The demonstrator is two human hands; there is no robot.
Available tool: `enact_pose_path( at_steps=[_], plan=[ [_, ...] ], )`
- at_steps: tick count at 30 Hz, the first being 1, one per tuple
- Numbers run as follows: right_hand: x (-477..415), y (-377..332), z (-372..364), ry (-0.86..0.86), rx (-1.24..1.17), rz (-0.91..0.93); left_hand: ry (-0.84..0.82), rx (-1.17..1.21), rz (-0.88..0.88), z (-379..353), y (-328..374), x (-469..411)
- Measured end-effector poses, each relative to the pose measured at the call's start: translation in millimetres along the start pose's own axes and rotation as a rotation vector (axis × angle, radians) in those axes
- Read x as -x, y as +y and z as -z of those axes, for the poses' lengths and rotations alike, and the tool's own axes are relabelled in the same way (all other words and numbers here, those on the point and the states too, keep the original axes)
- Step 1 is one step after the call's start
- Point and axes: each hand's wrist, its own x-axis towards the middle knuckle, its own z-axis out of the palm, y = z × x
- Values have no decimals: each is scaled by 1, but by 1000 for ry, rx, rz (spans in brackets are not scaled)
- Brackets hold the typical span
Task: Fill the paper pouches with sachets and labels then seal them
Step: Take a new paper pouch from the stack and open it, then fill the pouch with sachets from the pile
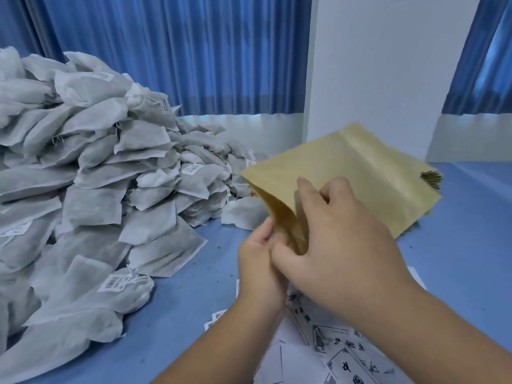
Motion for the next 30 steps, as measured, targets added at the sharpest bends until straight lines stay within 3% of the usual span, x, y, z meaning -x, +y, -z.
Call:
enact_pose_path(
  at_steps=[6,9,13,16,19,21,22,24,27,30],
  plan=[
    [-25,0,-6,-65,125,-7,51,-137,38,7,2,-8],
    [-41,14,-3,-2,75,-30,50,-143,172,19,9,-16],
    [-53,36,0,83,-77,-100,-104,-481,251,38,27,-27],
    [-53,37,-3,102,-120,-111,-38,-775,49,46,43,-38],
    [-54,35,-4,109,-125,-91,182,-1488,-536,61,66,-63],
    [-55,35,-5,103,-117,-77,278,-1915,-771,72,84,-83],
    [-55,36,-5,97,-117,-72,318,-2111,-768,76,91,-93],
    [-55,36,-6,85,-118,-70,364,-2383,-593,81,103,-111],
    [-55,38,-7,87,-127,-69,312,-2498,-379,79,117,-126],
    [-57,40,-7,101,-137,-65,132,-2527,-660,67,116,-124]
  ],
)
